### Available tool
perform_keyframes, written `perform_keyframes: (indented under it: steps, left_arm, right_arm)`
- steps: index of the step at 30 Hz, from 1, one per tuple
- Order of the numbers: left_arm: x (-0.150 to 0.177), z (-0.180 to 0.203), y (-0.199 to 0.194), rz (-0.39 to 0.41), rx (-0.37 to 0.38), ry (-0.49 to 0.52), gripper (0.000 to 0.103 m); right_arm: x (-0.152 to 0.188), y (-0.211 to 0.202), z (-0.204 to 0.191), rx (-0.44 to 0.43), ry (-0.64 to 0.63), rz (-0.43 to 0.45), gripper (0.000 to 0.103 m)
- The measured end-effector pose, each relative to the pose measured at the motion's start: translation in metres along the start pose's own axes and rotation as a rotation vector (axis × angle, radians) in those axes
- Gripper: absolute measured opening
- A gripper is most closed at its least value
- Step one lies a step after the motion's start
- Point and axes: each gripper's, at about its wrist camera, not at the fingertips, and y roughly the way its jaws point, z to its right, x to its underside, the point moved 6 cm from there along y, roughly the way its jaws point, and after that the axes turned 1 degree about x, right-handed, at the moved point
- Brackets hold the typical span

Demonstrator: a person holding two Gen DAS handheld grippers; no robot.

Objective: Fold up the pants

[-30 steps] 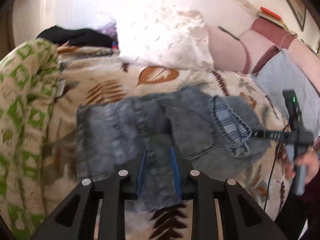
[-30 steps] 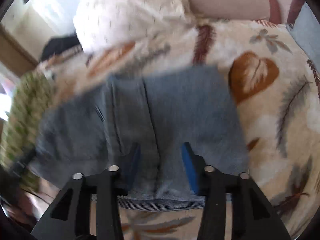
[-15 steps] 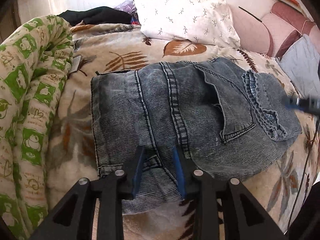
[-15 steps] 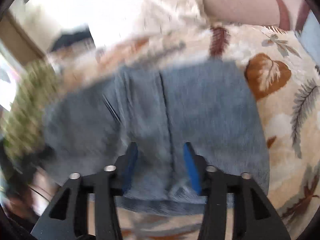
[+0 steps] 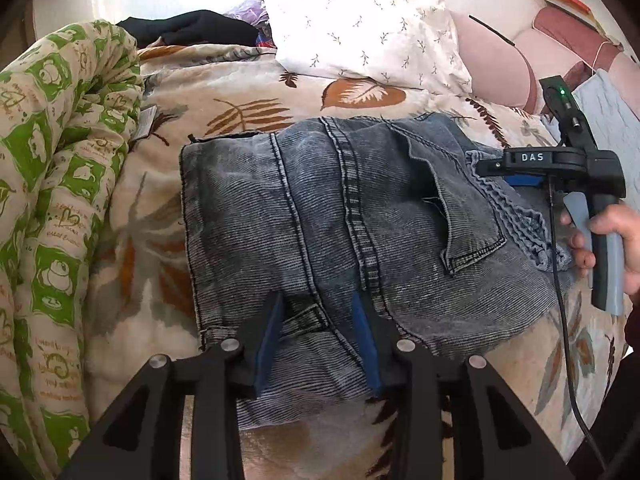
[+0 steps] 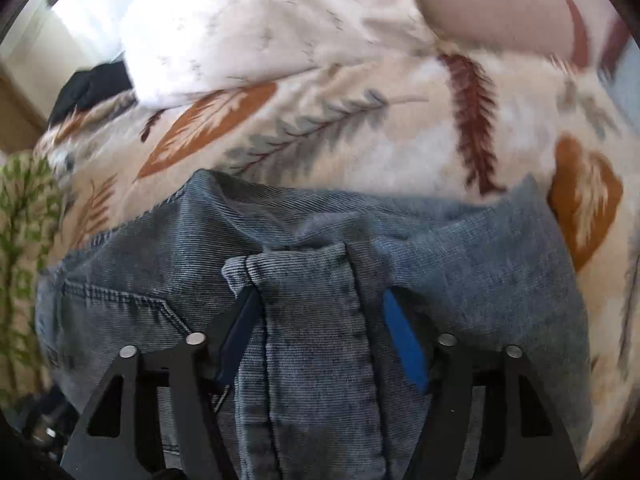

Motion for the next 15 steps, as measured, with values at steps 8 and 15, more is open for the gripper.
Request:
perform_keyframes:
  steps: [8,15]
  left_arm:
    - [-0.003,-0.001,-0.016,0.019,-0.003,-0.043,0.042]
    - [0.007,0.000,-0.008,-0.017,-0.050,-0.012,0.050]
  right_arm:
    - [0.024,-0.076,0.023,-0.159,0.042,0.024,0.067]
    - [0.093,-0.058,0.024,-0.029,-0.026,-0.068,0.073]
